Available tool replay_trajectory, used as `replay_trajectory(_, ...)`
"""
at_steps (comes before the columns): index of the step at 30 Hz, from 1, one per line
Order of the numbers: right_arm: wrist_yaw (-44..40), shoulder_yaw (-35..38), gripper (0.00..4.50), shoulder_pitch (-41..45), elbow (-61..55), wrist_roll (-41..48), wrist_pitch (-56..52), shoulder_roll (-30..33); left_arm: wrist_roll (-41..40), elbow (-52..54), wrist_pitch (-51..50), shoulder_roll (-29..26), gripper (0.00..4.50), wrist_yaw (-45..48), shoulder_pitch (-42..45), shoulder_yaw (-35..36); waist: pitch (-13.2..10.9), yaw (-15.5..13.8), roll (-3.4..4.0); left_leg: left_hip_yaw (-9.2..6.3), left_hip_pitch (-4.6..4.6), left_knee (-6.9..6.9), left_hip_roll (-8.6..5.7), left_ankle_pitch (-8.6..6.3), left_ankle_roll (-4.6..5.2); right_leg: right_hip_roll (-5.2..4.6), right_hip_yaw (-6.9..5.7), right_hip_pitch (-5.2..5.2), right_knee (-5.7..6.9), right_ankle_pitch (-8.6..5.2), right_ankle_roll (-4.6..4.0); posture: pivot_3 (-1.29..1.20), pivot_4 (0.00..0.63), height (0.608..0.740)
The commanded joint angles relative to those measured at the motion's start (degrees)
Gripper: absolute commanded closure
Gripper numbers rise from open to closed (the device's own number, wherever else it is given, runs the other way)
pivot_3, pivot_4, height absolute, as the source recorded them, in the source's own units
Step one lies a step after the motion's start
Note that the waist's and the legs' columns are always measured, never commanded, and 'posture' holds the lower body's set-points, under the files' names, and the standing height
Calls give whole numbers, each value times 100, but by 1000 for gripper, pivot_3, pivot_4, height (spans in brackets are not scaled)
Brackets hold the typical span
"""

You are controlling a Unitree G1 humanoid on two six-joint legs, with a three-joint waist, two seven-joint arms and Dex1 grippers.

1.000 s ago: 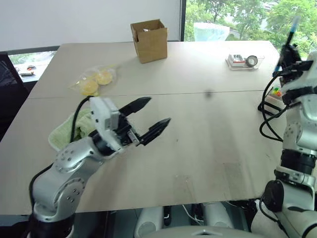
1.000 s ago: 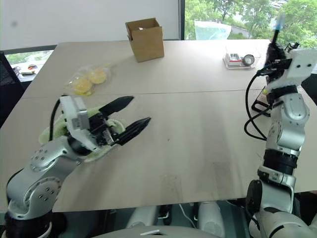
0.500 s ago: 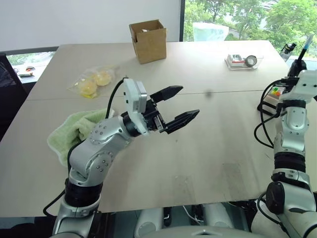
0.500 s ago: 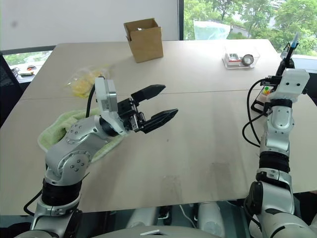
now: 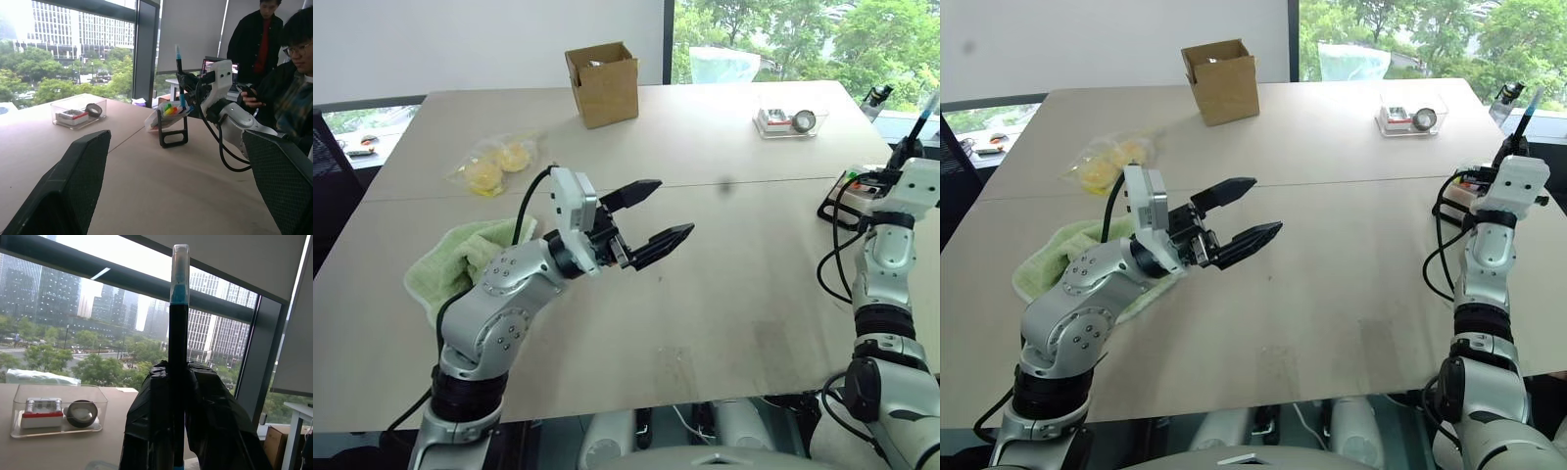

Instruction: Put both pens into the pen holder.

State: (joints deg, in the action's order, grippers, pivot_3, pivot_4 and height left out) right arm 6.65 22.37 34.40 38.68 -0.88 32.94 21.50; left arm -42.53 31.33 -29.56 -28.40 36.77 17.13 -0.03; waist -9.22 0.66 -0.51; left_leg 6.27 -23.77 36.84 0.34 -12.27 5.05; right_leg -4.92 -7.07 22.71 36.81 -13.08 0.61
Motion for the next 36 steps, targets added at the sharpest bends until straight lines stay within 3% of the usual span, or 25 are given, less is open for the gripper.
replay_trajectory(1,108,14,4367,113,-2,121,335,76,-43,258,123,-93,0,126,-12,182,0,0,0,0,0,0,0,0,0,0,0,0,0,0,0,0,150,740)
replay_trajectory(4,168,18,3298,96,33,129,441,81,-51,248,131,-122,0,163,-19,211,0,0,0,0,0,0,0,0,0,0,0,0,0,-2,3,0,150,740)
replay_trajectory(9,53,-44,816,-146,-502,222,390,46,-35,191,134,-127,0,225,6,230,0,-3,1,0,0,0,0,0,0,-1,0,0,0,-1,1,0,150,740)
replay_trajectory(11,-23,-48,98,-370,-902,283,252,54,-22,177,134,-86,0,235,-6,201,0,-10,1,-1,0,-1,0,0,0,-1,0,0,0,-1,1,0,150,740)
replay_trajectory(20,-885,-346,98,-1630,-3435,715,-1309,219,88,40,113,-41,0,250,-153,204,-2,-18,3,-3,1,-7,1,-3,-4,-2,0,1,-2,-11,17,0,150,740)
replay_trajectory(23,-2485,-913,98,-2580,-5371,2338,-3065,940,626,-129,262,-162,0,1,-453,331,-3,-19,4,-5,3,-15,3,-8,-9,-4,2,3,-4,-12,16,0,150,740)
replay_trajectory(26,-3579,-1165,98,-3242,-6346,3347,-4334,1746,794,-23,170,-309,0,-124,-935,446,-5,-38,7,-4,1,-25,5,-23,-13,-9,1,7,-12,-14,17,0,150,740)
replay_trajectory(32,-5377,-641,98,-4052,-6395,4303,-5452,3103,861,874,-118,-531,0,-541,-2532,1002,-14,-124,-3,-3,-10,-31,6,-39,9,-15,-2,16,-36,-23,-1,0,150,740)
replay_trajectory(36,-5970,-348,98,-4265,-6006,4186,-5482,3380,638,1501,-223,-468,0,-664,-3682,1469,-15,-149,-5,-1,-13,-31,6,-61,41,-22,-4,17,-64,-25,0,0,150,740)
